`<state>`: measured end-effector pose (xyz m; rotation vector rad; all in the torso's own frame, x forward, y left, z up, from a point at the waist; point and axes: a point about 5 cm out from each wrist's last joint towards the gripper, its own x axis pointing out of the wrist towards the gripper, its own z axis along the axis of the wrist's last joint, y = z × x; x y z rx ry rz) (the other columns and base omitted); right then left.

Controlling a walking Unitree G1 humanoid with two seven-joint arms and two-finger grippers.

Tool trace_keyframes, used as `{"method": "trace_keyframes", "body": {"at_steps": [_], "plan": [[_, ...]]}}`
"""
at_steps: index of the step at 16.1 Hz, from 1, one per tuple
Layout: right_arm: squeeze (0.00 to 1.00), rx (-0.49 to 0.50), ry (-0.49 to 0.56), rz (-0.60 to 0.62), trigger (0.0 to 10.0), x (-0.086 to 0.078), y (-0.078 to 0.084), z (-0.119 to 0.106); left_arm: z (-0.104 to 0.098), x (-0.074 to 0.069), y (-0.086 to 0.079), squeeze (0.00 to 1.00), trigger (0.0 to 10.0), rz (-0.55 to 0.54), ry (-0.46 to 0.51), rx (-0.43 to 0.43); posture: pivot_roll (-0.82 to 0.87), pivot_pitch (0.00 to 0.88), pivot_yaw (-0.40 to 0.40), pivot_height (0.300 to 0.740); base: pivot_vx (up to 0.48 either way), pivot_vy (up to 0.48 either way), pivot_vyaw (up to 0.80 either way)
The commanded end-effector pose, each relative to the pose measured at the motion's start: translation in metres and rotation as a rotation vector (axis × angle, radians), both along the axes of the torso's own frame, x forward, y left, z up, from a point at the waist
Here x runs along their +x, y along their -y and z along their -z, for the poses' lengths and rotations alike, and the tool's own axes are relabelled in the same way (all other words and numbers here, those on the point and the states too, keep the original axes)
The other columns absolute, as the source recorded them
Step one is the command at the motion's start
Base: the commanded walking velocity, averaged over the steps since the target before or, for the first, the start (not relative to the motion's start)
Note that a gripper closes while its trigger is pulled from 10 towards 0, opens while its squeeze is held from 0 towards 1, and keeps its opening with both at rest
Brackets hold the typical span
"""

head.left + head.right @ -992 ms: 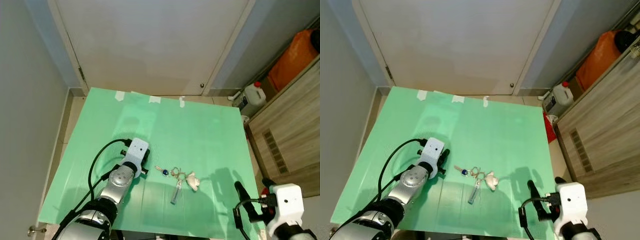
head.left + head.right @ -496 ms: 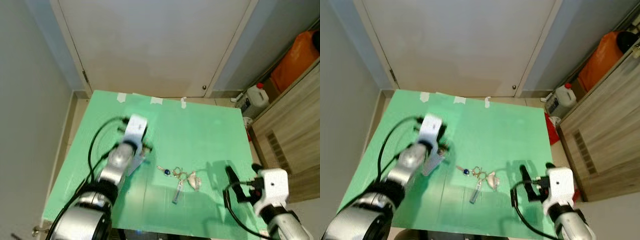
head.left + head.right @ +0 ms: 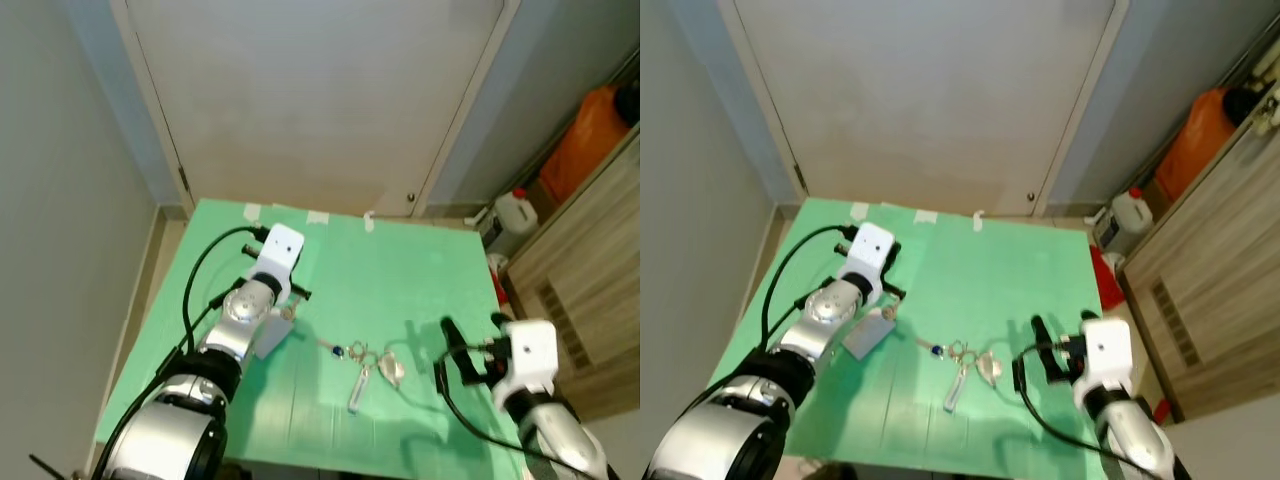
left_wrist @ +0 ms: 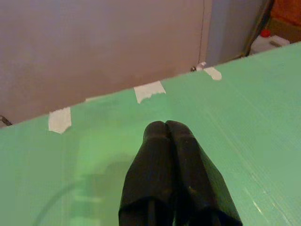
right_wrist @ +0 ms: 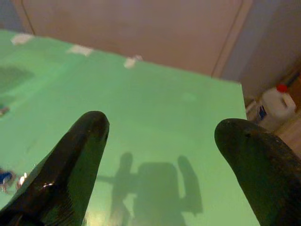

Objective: Hang keys on a hook

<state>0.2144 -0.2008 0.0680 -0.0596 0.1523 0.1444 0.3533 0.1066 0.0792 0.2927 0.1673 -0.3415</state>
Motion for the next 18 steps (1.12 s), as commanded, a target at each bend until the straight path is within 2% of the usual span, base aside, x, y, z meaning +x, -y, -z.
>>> {"method": "trace_keyframes", "body": {"at_steps": [1, 4, 6, 10, 16, 17, 18], "plan": [[0.0, -0.007, 0.0, 0.021, 10.0, -0.001, 0.004, 0.001, 0.002, -0.001, 0.0, 1.0, 10.0, -0.004, -0.006, 0.011, -0.18, 0.068, -0.046, 0.74, 0.0, 0.0, 0.0], [0.0, -0.009, 0.006, 0.012, 10.0, 0.001, 0.002, 0.001, 0.009, -0.005, -0.005, 1.0, 10.0, -0.036, -0.021, 0.005, -0.17, 0.068, -0.052, 0.74, 0.0, 0.0, 0.0], [0.0, -0.019, 0.002, -0.005, 10.0, 0.002, 0.002, 0.0, 0.023, -0.014, -0.002, 1.0, 10.0, -0.031, -0.068, 0.018, -0.18, 0.075, -0.062, 0.74, 0.0, 0.0, 0.0], [0.0, -0.037, -0.005, -0.012, 10.0, 0.0, 0.008, -0.002, 0.033, -0.021, 0.003, 1.0, 10.0, -0.009, -0.095, 0.044, -0.18, 0.073, -0.076, 0.74, 0.0, 0.0, 0.0], [0.0, -0.049, -0.027, -0.02, 10.0, -0.01, 0.012, -0.002, 0.055, -0.037, 0.005, 1.0, 10.0, -0.021, -0.187, 0.043, -0.2, 0.097, -0.092, 0.74, 0.0, 0.0, 0.0], [0.0, -0.053, -0.032, -0.023, 10.0, -0.014, 0.014, -0.003, 0.06, -0.04, 0.005, 0.0, 10.0, -0.027, -0.211, 0.045, -0.21, 0.108, -0.099, 0.74, 0.0, 0.0, 0.0], [0.0, -0.054, -0.033, -0.024, 10.0, -0.015, 0.014, -0.004, 0.061, -0.041, 0.005, 0.0, 10.0, -0.031, -0.216, 0.044, -0.22, 0.113, -0.102, 0.74, 0.0, 0.0, 0.0]]}}
